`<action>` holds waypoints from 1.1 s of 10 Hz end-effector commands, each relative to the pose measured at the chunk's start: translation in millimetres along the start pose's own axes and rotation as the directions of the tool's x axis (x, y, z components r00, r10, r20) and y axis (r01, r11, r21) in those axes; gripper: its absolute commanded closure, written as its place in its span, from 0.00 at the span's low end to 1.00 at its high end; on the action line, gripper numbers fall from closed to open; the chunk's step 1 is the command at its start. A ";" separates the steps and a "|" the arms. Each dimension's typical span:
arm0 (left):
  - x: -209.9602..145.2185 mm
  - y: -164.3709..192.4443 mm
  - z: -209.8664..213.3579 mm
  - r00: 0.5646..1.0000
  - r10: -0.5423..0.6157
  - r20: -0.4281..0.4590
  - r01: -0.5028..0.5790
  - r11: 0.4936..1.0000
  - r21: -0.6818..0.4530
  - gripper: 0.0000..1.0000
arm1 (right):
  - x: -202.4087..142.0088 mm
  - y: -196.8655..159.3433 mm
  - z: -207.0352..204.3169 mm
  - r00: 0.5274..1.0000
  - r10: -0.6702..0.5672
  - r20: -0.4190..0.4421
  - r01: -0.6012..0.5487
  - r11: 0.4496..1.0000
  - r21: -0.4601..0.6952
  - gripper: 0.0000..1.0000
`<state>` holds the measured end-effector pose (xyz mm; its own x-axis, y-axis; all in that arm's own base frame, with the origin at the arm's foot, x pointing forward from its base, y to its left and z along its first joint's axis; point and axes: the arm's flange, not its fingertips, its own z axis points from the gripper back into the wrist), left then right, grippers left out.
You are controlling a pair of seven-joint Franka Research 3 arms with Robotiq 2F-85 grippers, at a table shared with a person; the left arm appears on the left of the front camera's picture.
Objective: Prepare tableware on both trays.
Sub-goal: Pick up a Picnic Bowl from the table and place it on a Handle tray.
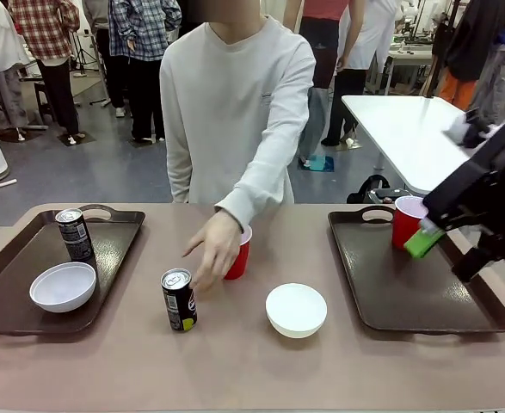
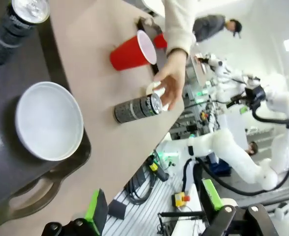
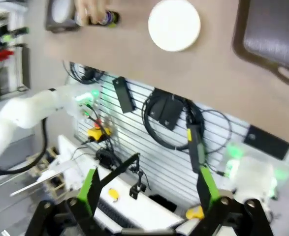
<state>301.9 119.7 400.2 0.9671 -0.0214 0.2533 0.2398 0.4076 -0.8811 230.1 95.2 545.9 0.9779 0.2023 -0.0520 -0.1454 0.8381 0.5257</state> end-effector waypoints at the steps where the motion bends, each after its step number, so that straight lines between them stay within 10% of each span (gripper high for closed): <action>1: 0.6 7.6 -11.3 0.999 -0.025 -0.029 0.024 0.999 -0.030 0.00 | 24.2 28.1 -11.7 0.996 -0.065 -0.054 0.060 0.994 -0.088 0.00; 7: 0.6 7.6 -11.3 0.999 -0.025 -0.029 0.024 0.999 -0.030 0.00 | 76.8 76.7 -81.6 0.957 0.052 0.287 0.086 0.891 -0.445 0.00; 11: 0.6 7.6 -11.3 0.999 -0.025 -0.029 0.024 0.999 -0.030 0.00 | 75.6 79.1 -78.4 0.959 0.091 0.269 0.035 0.902 -0.431 0.00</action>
<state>305.1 112.0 388.5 0.9675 -0.0616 0.2451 0.2490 0.3978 -0.8830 284.0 211.6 510.8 0.9603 0.1453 0.2380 -0.1743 0.9790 0.1055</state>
